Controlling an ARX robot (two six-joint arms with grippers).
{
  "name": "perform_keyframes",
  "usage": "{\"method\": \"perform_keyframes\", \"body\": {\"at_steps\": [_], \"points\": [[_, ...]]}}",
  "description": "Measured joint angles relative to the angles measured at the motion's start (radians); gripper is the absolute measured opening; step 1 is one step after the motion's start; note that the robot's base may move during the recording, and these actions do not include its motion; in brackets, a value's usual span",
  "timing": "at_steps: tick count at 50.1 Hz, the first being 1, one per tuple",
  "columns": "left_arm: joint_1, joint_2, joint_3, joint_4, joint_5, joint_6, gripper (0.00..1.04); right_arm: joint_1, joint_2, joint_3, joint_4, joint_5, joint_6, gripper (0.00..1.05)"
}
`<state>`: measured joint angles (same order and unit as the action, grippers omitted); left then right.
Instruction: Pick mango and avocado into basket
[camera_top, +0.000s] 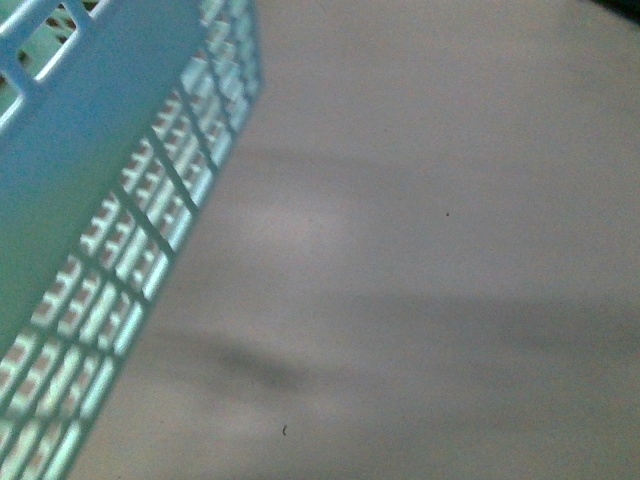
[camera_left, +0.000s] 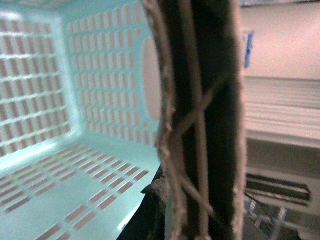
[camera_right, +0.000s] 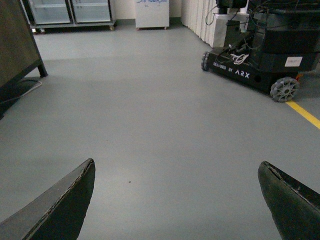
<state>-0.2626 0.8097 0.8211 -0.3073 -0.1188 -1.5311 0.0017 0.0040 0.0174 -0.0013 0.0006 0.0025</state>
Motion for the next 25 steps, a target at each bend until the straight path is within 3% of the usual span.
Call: {"method": "perform_keyframes", "body": {"at_steps": [25], "points": [[-0.011,0.008,-0.004,-0.002,-0.019,-0.018,0.05,0.0,0.0,0.0,0.0,0.0,0.0,0.96]]}}
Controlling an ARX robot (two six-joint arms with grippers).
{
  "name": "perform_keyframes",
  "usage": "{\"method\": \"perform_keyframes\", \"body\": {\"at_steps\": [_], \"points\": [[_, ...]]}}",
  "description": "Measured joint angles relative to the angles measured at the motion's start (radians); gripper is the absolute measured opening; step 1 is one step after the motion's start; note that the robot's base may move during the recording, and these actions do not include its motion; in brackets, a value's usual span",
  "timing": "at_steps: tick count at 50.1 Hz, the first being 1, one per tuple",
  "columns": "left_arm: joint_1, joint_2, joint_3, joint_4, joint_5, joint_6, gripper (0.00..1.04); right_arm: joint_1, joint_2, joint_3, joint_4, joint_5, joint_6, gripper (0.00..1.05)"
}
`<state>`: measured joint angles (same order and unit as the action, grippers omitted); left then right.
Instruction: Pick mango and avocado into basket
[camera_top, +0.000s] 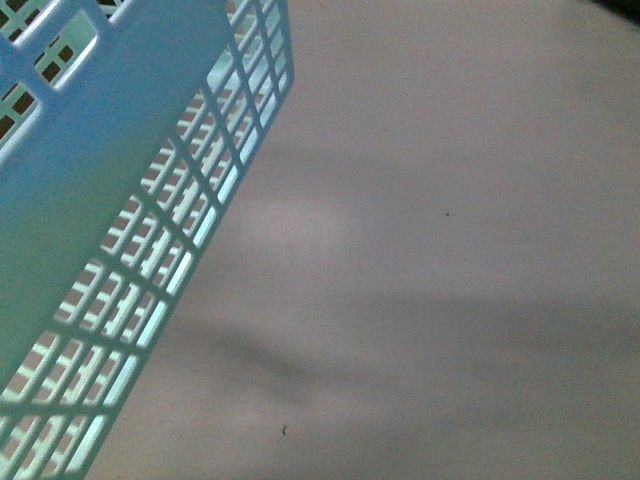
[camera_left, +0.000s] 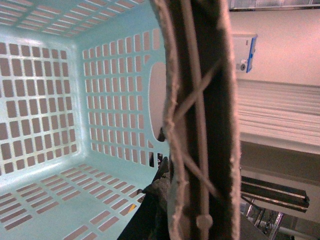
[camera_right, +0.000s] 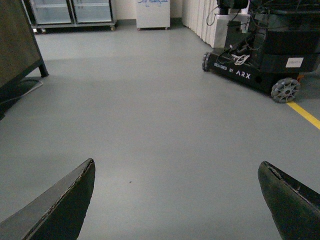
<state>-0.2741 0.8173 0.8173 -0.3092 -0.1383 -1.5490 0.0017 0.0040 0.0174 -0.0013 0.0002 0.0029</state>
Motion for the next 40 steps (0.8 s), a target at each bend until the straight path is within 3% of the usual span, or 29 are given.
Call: {"method": "perform_keyframes", "body": {"at_steps": [40], "points": [[0.0,0.0,-0.002,0.0,0.002,0.003,0.05,0.0,0.0,0.0,0.0,0.001,0.0,0.96]]}}
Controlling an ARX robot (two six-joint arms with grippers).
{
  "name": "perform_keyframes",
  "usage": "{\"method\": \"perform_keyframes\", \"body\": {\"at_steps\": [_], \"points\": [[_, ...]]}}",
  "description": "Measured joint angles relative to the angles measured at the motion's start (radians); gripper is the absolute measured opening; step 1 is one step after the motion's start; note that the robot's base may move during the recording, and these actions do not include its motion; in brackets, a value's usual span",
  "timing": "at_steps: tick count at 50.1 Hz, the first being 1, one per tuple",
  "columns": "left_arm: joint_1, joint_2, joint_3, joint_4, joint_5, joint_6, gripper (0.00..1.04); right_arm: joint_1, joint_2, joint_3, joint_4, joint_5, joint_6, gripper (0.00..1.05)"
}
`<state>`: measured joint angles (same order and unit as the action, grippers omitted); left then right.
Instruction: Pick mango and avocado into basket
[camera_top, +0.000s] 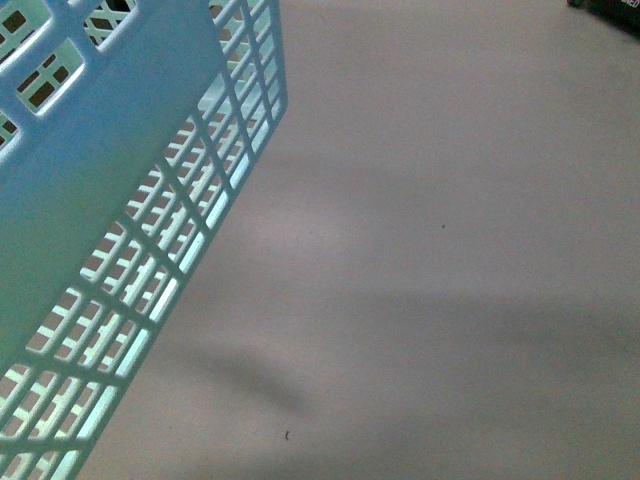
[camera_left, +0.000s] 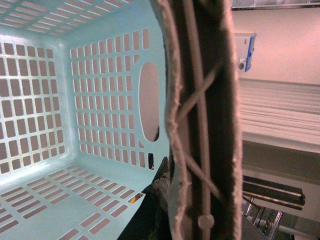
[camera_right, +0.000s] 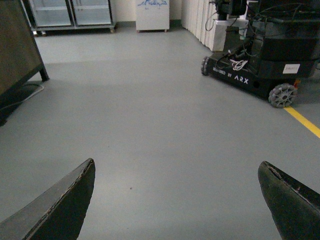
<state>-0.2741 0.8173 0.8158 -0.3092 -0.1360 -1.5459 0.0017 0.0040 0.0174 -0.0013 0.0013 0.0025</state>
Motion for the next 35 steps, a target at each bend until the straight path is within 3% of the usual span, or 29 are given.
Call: {"method": "perform_keyframes", "body": {"at_steps": [35], "points": [[0.0,0.0,0.0,0.0,0.0,0.0,0.05,0.0,0.0,0.0,0.0,-0.001,0.0,0.96]]}}
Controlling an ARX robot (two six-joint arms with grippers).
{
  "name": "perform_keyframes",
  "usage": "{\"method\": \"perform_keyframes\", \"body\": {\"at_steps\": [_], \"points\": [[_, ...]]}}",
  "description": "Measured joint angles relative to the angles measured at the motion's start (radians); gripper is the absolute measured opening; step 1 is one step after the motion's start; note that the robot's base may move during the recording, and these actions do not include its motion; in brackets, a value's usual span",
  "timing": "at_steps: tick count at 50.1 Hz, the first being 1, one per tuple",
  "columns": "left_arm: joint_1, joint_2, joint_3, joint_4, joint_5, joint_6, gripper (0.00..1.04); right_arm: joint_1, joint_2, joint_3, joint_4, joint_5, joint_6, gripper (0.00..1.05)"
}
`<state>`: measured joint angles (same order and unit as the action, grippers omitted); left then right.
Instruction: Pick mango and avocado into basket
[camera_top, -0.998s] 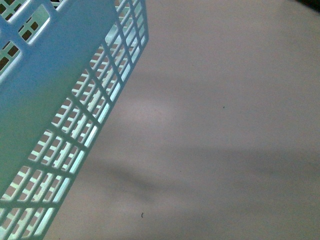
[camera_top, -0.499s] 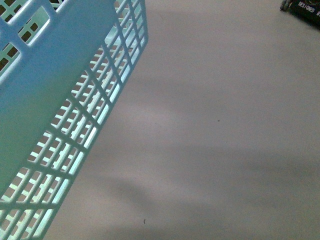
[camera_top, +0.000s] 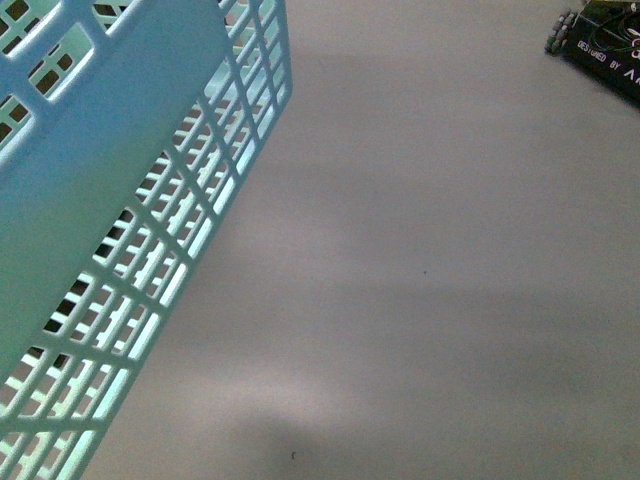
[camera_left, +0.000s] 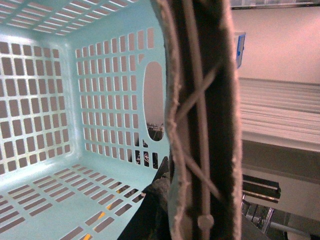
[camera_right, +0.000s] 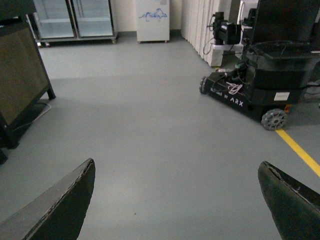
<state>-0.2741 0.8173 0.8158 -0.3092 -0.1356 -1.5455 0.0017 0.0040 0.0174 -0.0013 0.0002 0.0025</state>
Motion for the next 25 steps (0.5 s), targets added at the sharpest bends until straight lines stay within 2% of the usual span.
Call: {"method": "perform_keyframes", "body": {"at_steps": [25], "points": [[0.0,0.0,0.0,0.0,0.0,0.0,0.05,0.0,0.0,0.0,0.0,0.0,0.0,0.96]]}}
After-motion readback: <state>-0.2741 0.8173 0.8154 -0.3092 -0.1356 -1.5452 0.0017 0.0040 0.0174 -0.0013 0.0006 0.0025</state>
